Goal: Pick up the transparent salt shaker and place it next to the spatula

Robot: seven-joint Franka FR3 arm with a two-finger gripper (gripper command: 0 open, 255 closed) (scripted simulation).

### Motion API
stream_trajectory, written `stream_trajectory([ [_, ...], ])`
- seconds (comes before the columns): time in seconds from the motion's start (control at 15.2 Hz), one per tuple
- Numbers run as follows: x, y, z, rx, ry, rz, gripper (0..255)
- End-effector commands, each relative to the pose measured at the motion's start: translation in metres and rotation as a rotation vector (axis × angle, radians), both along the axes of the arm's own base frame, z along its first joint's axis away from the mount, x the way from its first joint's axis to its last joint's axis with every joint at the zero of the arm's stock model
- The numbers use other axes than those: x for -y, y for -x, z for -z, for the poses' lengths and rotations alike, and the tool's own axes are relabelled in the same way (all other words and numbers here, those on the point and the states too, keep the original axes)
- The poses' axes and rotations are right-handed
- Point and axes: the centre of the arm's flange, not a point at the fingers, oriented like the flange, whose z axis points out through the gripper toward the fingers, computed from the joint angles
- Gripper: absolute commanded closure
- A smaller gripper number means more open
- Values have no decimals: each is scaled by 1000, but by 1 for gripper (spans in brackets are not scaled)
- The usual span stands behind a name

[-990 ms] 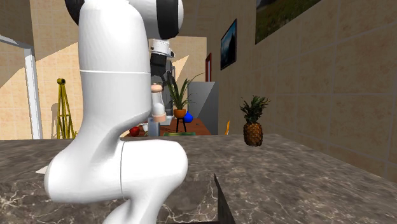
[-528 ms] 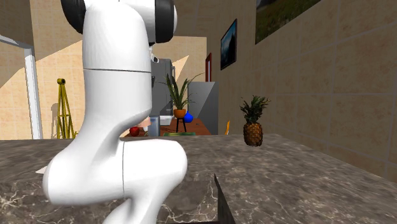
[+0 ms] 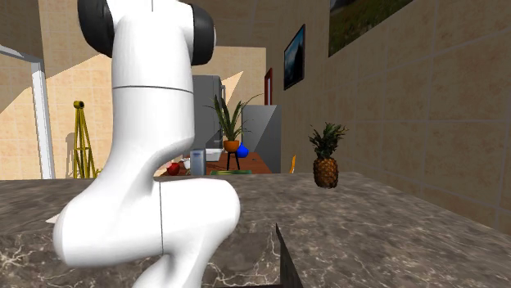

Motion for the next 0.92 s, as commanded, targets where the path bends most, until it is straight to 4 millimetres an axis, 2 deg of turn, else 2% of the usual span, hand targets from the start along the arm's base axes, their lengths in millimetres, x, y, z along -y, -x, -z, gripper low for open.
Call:
stream_trajectory([
  [0.0, -26, -4, 5, 1, -1, 1, 255],
  [0.53, -124, -22, 32, 1, -1, 1, 255],
  [0.86, -124, -22, 58, 1, -1, 1, 255],
])
